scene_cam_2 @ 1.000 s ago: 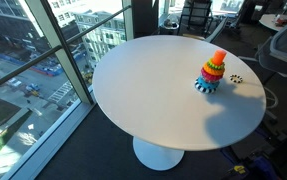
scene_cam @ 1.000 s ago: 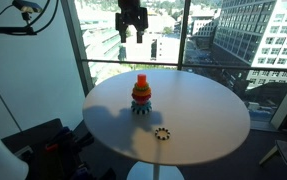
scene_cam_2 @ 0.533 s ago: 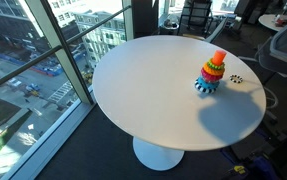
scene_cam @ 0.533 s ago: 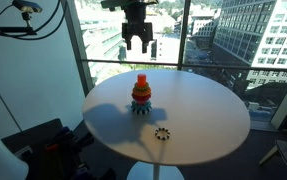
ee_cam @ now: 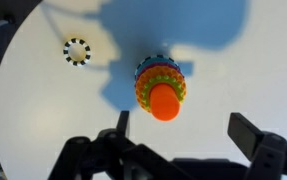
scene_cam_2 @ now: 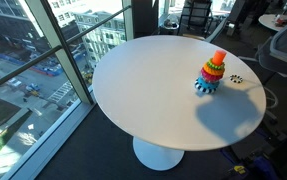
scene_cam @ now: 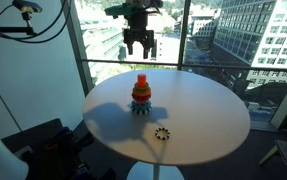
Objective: Pick up the green ring from the stack and put it on the table
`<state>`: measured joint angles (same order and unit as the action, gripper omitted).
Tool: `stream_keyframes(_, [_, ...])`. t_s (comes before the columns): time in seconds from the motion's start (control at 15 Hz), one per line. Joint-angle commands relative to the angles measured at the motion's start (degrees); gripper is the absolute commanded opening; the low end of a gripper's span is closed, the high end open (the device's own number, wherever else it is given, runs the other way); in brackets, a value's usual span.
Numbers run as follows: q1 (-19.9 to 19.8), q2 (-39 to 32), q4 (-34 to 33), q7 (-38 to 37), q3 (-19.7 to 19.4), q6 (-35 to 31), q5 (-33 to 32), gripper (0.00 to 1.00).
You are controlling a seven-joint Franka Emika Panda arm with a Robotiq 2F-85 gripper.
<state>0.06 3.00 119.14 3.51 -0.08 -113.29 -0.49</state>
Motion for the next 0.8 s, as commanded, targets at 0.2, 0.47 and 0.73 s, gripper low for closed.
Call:
stream_keyframes(0.2, [-0.01, -0.35, 1.35, -1.15, 0.05, -1.41, -0.33, 1.00])
stream_keyframes(0.47, [-0.20, -0.16, 4.55, -1.96, -0.15, -5.26, 0.19, 1.00])
stream_keyframes(0.73, [-0.38, 0.51, 8.92, -2.89, -0.42, -11.38, 0.51, 1.00])
